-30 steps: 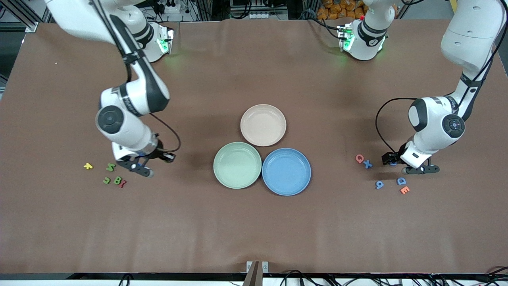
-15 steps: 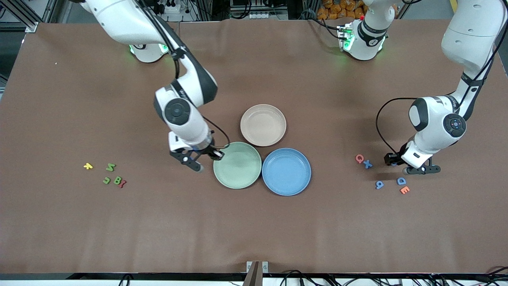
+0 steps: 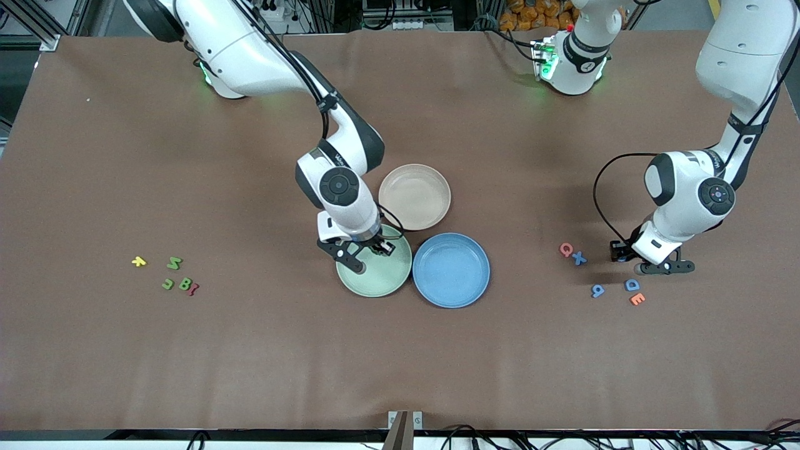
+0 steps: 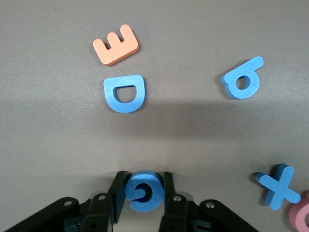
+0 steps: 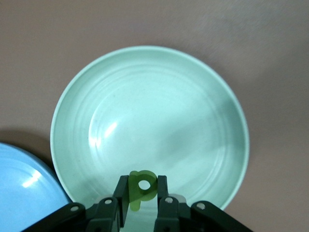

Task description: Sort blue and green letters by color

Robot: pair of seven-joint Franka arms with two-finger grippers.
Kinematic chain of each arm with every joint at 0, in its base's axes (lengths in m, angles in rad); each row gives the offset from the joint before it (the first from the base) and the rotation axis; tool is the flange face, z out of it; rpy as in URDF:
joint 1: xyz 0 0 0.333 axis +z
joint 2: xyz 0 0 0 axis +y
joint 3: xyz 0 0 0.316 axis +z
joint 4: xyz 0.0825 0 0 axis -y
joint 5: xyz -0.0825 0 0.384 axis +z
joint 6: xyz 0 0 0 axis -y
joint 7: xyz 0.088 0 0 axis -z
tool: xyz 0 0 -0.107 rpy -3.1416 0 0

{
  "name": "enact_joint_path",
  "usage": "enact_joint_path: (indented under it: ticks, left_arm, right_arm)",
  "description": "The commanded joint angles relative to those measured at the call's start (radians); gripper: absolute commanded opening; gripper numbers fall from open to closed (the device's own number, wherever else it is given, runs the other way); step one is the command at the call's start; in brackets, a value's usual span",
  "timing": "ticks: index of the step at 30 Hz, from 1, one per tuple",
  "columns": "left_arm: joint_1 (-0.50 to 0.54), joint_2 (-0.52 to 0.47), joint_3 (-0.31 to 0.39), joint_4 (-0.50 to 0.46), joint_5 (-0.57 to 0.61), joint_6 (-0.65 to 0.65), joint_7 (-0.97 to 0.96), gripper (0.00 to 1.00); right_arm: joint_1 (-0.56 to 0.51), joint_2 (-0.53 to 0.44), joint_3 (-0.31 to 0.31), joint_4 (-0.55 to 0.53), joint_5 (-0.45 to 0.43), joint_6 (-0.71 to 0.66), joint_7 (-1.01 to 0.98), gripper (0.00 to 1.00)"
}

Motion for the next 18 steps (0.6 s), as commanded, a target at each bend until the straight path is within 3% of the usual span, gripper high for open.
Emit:
enact_joint_path:
  ticks: [1,4,7,9,12,18]
  left_arm:
    - [0.012,0.017,-0.004,0.01,0.028,0.016,0.016,0.22]
    - [0.009,0.009,-0.006,0.016,0.028,0.013,0.016,0.22]
    - [0.001,-0.014,-0.004,0.017,0.028,0.006,0.021,0.22]
    - [-0.005,-0.038,-0.004,0.019,0.028,-0.018,0.021,0.22]
    - [-0.025,-0.075,-0.004,0.039,0.028,-0.095,0.018,0.22]
    - [-0.06,-0.118,-0.003,0.085,0.027,-0.208,0.007,0.22]
  right_arm:
    - [0.016,0.056,-0.012,0.069,-0.014,0.0,0.029,0.06]
    - [0.016,0.06,-0.012,0.074,-0.014,0.0,0.029,0.34]
    - [0.022,0.059,-0.024,0.074,-0.015,-0.002,0.026,0.7]
    - [0.042,0.059,-0.045,0.074,-0.014,-0.003,0.024,0.86]
    - [0.062,0.054,-0.074,0.074,-0.012,-0.005,0.021,1.0]
    - [0.054,0.037,-0.076,0.074,-0.011,-0.013,0.012,1.0]
